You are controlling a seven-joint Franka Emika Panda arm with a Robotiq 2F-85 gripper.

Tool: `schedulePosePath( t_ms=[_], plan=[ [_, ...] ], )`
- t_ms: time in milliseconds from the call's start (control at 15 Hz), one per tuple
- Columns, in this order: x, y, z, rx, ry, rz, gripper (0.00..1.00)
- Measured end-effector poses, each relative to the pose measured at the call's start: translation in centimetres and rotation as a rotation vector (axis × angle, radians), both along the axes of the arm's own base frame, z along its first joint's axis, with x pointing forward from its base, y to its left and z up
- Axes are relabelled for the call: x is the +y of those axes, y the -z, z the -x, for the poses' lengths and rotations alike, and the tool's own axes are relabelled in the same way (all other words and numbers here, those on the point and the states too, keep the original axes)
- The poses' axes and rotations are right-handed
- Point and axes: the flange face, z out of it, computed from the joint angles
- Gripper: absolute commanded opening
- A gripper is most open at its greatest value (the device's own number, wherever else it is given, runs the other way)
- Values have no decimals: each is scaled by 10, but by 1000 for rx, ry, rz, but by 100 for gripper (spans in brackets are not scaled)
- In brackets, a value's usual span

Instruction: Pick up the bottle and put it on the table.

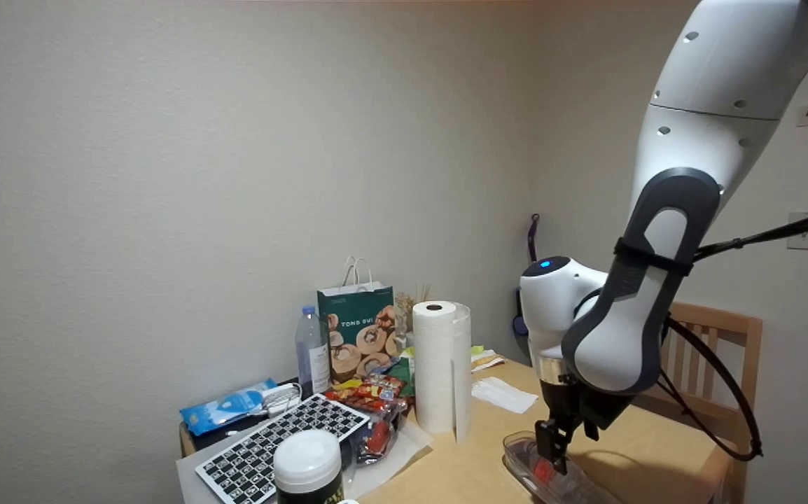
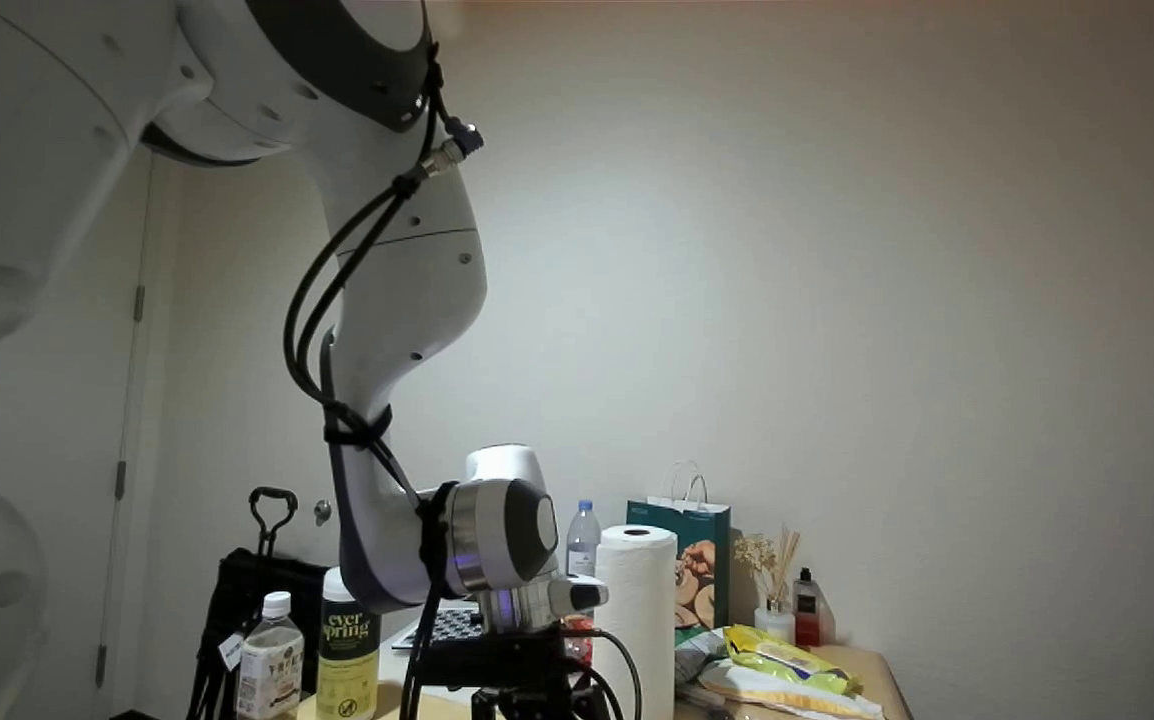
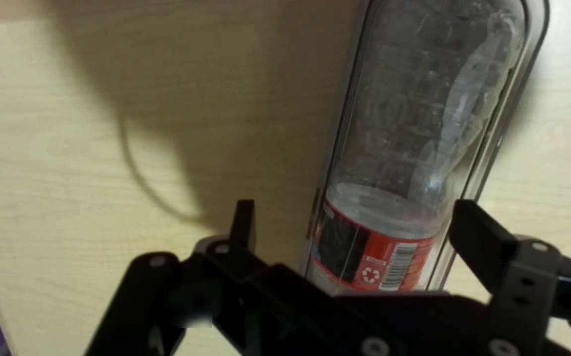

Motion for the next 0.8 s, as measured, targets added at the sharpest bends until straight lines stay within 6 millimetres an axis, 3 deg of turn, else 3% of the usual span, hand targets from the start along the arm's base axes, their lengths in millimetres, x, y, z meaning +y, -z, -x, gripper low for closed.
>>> schedulePosePath(
  t_ms=[267, 800],
  plan=[
    [0, -10, -11, -57, 150, 94, 100],
    [7, -4, -9, -35, 192, 90, 100]
  ],
)
